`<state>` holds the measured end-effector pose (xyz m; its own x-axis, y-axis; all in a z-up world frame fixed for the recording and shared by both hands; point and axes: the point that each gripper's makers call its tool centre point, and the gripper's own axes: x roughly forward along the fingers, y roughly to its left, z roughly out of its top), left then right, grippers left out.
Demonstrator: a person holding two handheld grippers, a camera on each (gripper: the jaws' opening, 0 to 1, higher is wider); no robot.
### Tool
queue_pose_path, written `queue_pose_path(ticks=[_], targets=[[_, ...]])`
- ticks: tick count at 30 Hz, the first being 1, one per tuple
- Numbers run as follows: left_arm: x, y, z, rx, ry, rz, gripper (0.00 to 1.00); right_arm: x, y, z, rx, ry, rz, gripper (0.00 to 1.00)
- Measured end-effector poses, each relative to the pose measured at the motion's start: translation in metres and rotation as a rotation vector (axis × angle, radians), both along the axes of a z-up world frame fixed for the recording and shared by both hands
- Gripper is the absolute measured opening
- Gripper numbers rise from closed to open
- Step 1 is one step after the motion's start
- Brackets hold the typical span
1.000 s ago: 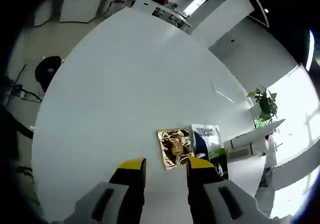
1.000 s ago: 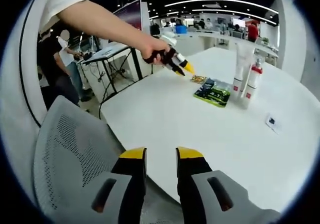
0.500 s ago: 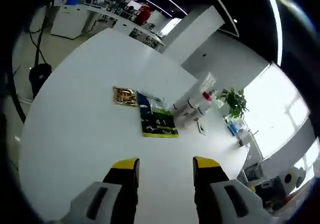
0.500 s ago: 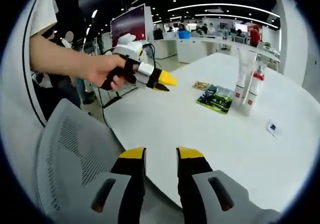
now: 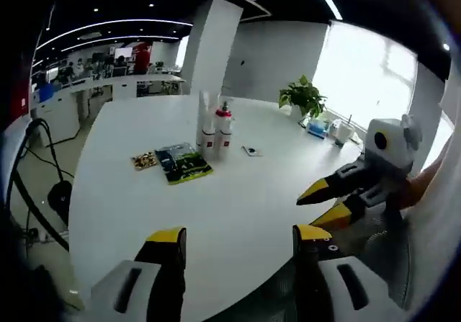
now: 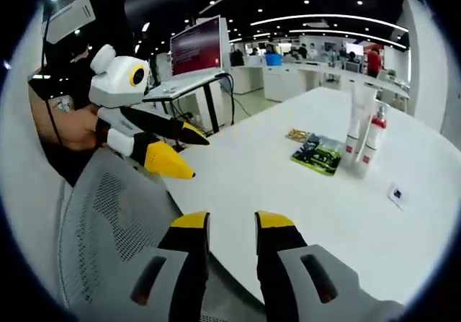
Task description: Arrange the skincare products in the storage area until every visible bottle or jar stands upright without overlapping.
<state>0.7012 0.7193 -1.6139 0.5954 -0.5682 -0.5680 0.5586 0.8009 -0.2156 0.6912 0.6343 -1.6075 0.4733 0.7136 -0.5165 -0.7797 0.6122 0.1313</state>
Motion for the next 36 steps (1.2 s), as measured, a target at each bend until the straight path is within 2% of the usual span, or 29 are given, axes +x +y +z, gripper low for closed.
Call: queue_pose_path(ticks=[1, 2, 3, 4, 6, 8, 10, 11, 15, 17, 24, 29, 36], targets=[[-0.002, 0.003, -0.005, 0.031, -0.013, -0.003, 0.66, 0.000, 0.000, 0.000, 0.000, -0.002, 0.003, 0.23], [-0.004, 0.011, -0.013, 0.091, -0.007, 0.017, 0.67, -0.001, 0.001, 0.000, -0.002, -0.004, 0.006, 0.23], [-0.004, 0.012, -0.015, 0.136, -0.011, -0.004, 0.67, -0.001, 0.001, 0.000, -0.003, -0.005, 0.009, 0.23], [0.001, 0.008, -0.007, 0.150, -0.087, -0.024, 0.67, -0.003, 0.002, 0.000, -0.007, -0.010, 0.017, 0.23], [0.007, 0.003, -0.002, 0.119, -0.139, -0.003, 0.67, -0.005, 0.003, -0.003, -0.024, -0.009, 0.027, 0.22], [0.007, -0.001, -0.007, 0.140, -0.147, -0.006, 0.67, -0.005, 0.003, -0.004, -0.029, -0.004, 0.031, 0.23], [0.011, -0.001, -0.008, 0.192, -0.192, -0.018, 0.67, -0.005, 0.002, -0.005, -0.036, -0.004, 0.031, 0.23], [0.010, -0.002, -0.008, 0.194, -0.198, -0.021, 0.67, -0.005, 0.001, -0.006, -0.041, -0.006, 0.028, 0.23], [0.005, -0.008, -0.008, 0.191, -0.210, -0.051, 0.66, -0.004, -0.002, -0.006, -0.054, -0.016, 0.016, 0.23], [0.004, -0.010, -0.010, 0.213, -0.220, -0.067, 0.66, -0.005, -0.001, -0.005, -0.061, -0.029, 0.025, 0.23], [0.004, -0.009, -0.013, 0.207, -0.200, -0.064, 0.63, 0.001, -0.005, -0.002, -0.065, -0.055, -0.002, 0.23], [0.006, -0.006, -0.013, 0.226, -0.208, -0.053, 0.63, 0.000, -0.006, -0.005, -0.079, -0.045, -0.002, 0.23], [0.007, -0.001, -0.021, 0.263, -0.189, -0.035, 0.63, -0.004, -0.001, -0.007, -0.063, -0.015, 0.028, 0.23]])
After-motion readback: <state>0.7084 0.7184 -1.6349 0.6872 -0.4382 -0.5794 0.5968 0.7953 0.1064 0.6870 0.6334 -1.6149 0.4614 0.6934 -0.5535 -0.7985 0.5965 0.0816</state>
